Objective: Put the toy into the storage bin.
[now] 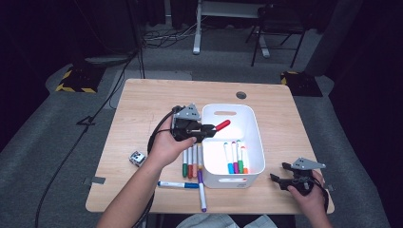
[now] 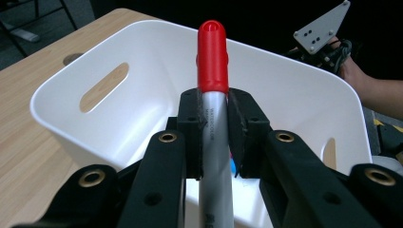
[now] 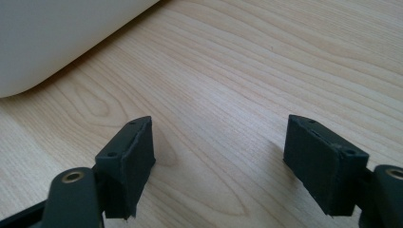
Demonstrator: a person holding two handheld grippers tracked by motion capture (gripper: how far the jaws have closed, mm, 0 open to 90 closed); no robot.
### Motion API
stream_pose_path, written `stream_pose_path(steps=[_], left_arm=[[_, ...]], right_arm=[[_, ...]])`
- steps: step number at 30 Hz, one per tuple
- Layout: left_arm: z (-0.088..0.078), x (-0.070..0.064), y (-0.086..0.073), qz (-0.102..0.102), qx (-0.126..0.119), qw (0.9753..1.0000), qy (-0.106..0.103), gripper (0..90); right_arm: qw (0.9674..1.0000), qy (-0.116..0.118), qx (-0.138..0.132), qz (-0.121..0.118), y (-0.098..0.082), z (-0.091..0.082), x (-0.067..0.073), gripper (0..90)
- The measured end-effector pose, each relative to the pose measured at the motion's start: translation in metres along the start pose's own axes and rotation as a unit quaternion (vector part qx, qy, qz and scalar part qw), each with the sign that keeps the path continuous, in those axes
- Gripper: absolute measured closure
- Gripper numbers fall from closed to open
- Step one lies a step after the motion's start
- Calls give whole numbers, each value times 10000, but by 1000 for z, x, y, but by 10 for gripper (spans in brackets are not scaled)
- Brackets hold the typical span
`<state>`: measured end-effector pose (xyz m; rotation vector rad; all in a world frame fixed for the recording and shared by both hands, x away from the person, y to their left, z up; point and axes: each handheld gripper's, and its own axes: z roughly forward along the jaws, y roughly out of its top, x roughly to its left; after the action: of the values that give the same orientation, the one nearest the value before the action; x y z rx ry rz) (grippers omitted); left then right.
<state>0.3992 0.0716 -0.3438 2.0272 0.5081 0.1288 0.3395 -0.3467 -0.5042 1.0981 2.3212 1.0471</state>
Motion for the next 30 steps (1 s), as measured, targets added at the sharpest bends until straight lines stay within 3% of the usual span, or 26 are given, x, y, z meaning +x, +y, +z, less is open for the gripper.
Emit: stream_pose_path(steps=[3, 4, 16, 23, 30], left_arm=[[6, -1, 3, -30, -22, 10000, -82, 765], [11, -2, 7, 137, 38, 9999, -54, 765], [40, -8, 14, 333, 145, 9990, -254, 765], [45, -6, 7, 368, 418, 9982, -239, 765], [46, -4, 2, 378, 521, 9975, -295, 765]], right_arm=[[10000, -1, 1, -5, 0, 0, 0, 257], [10000, 0, -2, 4, 0, 0, 0, 257], [10000, 3, -2, 7, 0, 0, 0, 257], [10000, -3, 2, -7, 0, 0, 0, 257], [10000, 0, 0, 3, 0, 0, 0, 257]])
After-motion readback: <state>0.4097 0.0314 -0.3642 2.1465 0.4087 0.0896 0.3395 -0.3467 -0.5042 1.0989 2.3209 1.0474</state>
